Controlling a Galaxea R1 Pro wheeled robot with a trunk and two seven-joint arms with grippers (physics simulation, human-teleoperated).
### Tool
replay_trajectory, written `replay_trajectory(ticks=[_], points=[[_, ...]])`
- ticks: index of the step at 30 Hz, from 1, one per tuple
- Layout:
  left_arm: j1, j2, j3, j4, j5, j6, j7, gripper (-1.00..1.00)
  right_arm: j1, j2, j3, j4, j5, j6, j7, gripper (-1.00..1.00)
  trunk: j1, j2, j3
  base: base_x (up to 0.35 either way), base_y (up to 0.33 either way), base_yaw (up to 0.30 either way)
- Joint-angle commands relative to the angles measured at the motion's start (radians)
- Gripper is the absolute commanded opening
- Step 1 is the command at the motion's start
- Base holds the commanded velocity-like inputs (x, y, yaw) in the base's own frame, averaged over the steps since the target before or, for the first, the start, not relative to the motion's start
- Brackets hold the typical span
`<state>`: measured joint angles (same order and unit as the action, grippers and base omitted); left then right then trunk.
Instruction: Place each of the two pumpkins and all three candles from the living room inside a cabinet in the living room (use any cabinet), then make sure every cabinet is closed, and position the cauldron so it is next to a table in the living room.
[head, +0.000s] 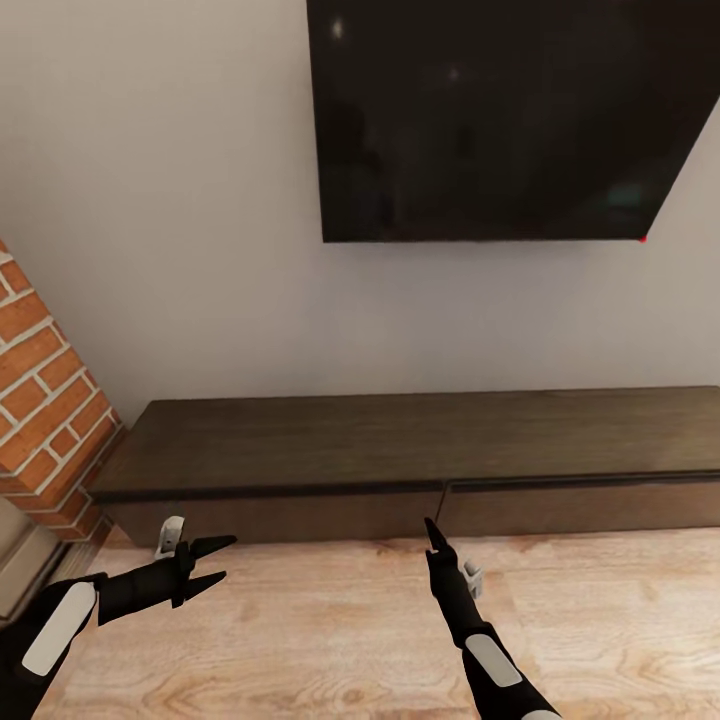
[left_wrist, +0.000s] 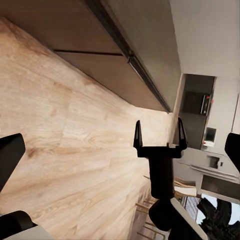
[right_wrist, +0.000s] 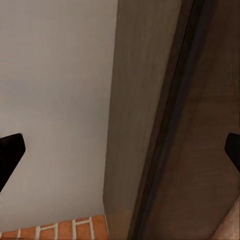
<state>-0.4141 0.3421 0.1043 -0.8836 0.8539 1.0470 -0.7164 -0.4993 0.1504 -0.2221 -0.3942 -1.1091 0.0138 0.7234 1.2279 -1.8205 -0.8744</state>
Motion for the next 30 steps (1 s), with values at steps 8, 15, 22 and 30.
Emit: replay_trajectory(ticks=[8, 15, 22, 30], points=[[0.0, 0.0, 0.0, 0.0, 0.001, 0.0, 0.0, 1.0, 0.001, 0.0, 0.0, 0.001, 0.0, 0.0, 0.038, 1.0, 0.031, -0.056, -0.025, 0.0, 0.0, 0.0], [0.0, 0.0, 0.0, 0.0, 0.001, 0.0, 0.0, 1.0, 0.001, -0.003, -0.001, 0.04, 0.0, 0.0, 0.112, 1.0, 0.058, -0.105, -0.047, 0.0, 0.0, 0.0], [0.0, 0.0, 0.0, 0.0, 0.001, 0.0, 0.0, 1.0, 0.001, -0.005, -0.012, 0.059, 0.0, 0.0, 0.181, 1.0, 0.084, -0.154, -0.069, 0.0, 0.0, 0.0], [0.0, 0.0, 0.0, 0.0, 0.001, 0.0, 0.0, 1.0, 0.001, -0.005, -0.016, 0.06, 0.0, 0.0, 0.183, 1.0, 0.115, -0.21, -0.094, 0.0, 0.0, 0.0]])
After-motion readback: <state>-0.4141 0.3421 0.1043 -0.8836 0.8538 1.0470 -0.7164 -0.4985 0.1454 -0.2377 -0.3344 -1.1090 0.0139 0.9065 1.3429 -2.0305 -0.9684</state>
